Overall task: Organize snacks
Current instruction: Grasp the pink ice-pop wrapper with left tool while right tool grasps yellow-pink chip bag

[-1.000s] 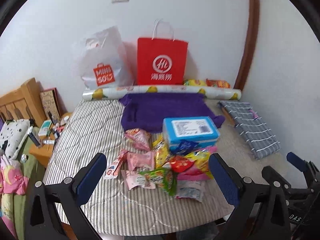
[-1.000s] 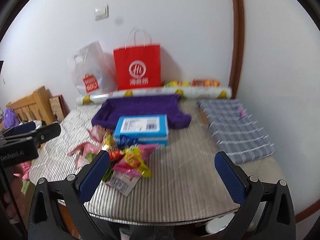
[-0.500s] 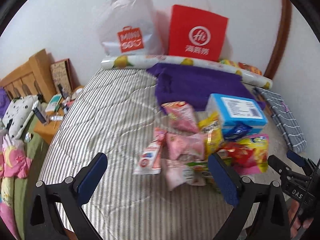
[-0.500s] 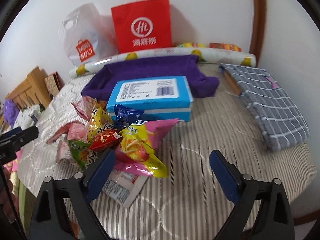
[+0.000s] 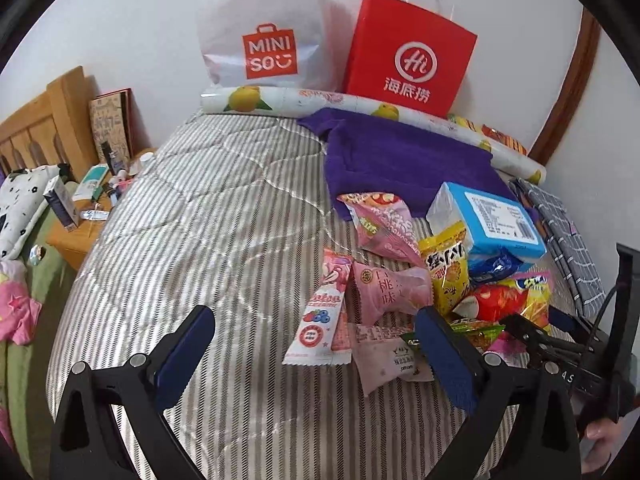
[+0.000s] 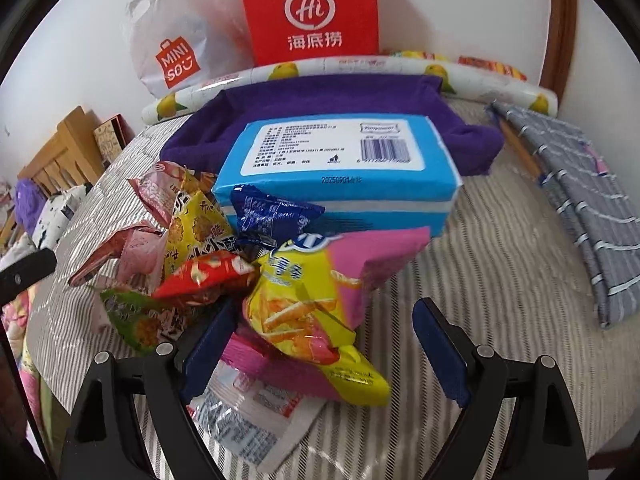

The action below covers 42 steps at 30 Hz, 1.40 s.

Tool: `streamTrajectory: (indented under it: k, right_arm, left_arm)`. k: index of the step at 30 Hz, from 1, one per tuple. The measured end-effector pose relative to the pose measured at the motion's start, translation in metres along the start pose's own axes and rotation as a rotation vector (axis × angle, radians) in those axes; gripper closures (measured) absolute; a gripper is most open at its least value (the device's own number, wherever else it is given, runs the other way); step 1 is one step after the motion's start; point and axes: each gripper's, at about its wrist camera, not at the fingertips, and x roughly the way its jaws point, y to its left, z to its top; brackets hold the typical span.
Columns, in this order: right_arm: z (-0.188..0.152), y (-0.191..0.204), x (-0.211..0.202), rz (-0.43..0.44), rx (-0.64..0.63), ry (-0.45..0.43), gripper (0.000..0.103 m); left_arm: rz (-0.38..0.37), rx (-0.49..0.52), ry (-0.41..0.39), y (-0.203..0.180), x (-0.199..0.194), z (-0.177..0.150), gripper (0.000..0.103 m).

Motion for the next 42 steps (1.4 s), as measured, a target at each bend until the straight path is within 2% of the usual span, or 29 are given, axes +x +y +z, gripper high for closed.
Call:
streamTrajectory:
  k: [2,5,13,16,19,21,27,28,35,42]
  right_arm:
    - [0.001,0.001,0.007,0.010,0.001,0.011,0.015]
    - [0.001,0.002,0.010,0.050,0.000,0.024,0.032]
    - [0.003,-0.012,-0.011,-0.009,-0.032,-0.002,0.037]
    - [0.002,-0.025,-0.017,-0.011,-0.025,-0.006,0.037]
    - [0.001,-0.039,-0.019,-0.040,-0.011,-0.009,0.037]
    - [0.000,-0.047,-0.019,-0.060,0.004,-0.011,0.037]
    - [-0.001,-0.062,-0.011,-0.072,0.051,0.008,0.037]
    - [-0.001,-0.062,-0.012,-0.074,0.050,0.006,0.037]
    - [-0.001,-0.055,-0.020,-0.080,0.024,-0.014,0.037]
    - [0.006,-0.047,-0.033,-0.069,0.019,-0.043,0.037]
  left_arm:
    - [0.005,0.008,0.014,-0.001,0.007,0.001,0.002]
    - [0.024,0.010,0.030,0.002,0.017,0.004,0.002]
    - [0.035,0.037,0.068,0.009,0.043,0.012,0.005]
    - [0.021,0.052,0.094,0.009,0.056,0.012,0.013]
    - [0.000,0.044,0.120,0.011,0.067,0.011,0.026]
    - [0.004,0.046,0.107,0.011,0.068,0.010,0.031]
    - [-0.019,0.071,0.107,0.008,0.068,0.012,0.074]
    - [-0.031,0.072,0.107,0.009,0.066,0.012,0.076]
    - [-0.023,0.079,0.053,0.015,0.043,0.015,0.078]
    - [-0.048,0.052,0.017,0.018,0.019,0.022,0.078]
